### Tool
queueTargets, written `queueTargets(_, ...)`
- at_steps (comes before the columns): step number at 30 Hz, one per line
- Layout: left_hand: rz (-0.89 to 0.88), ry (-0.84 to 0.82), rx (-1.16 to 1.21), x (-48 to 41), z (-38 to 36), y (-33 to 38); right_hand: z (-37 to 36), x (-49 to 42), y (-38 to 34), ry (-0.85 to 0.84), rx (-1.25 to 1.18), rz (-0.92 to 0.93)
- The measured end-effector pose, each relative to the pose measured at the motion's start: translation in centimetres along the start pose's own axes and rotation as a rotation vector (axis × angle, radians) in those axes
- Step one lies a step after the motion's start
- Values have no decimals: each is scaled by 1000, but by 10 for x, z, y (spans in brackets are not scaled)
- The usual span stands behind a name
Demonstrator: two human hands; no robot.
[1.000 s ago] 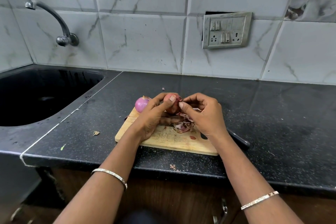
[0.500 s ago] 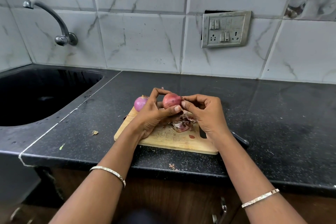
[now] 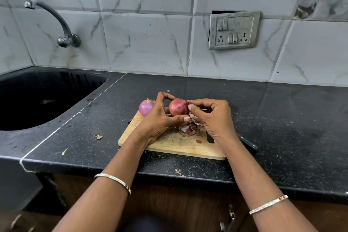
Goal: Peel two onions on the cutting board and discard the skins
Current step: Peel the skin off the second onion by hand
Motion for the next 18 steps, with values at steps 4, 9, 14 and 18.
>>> queueTargets(4,0,0,-31,0,-1,0,0,1,-4,32,107,104)
queueTargets(9,-8,45,-28,-1,-1,0,-2,2,-3,31,152,92)
queueTargets(14,-23,65,-30,-1,-1,0,-1,3,-4,-12,61,17)
queueTargets(18,-29,62,-46,-1,-1,-1,-1,2,-4,1,82,47)
Point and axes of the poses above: each hand's wrist, its own x-axis away from the middle knuckle, its own z-axis out of the back of the hand, y = z × x, the point moved 2 cm from there along -x, towards the middle knuckle, and after that the axes turned 12 degrees about y, right-handed, at the moved point
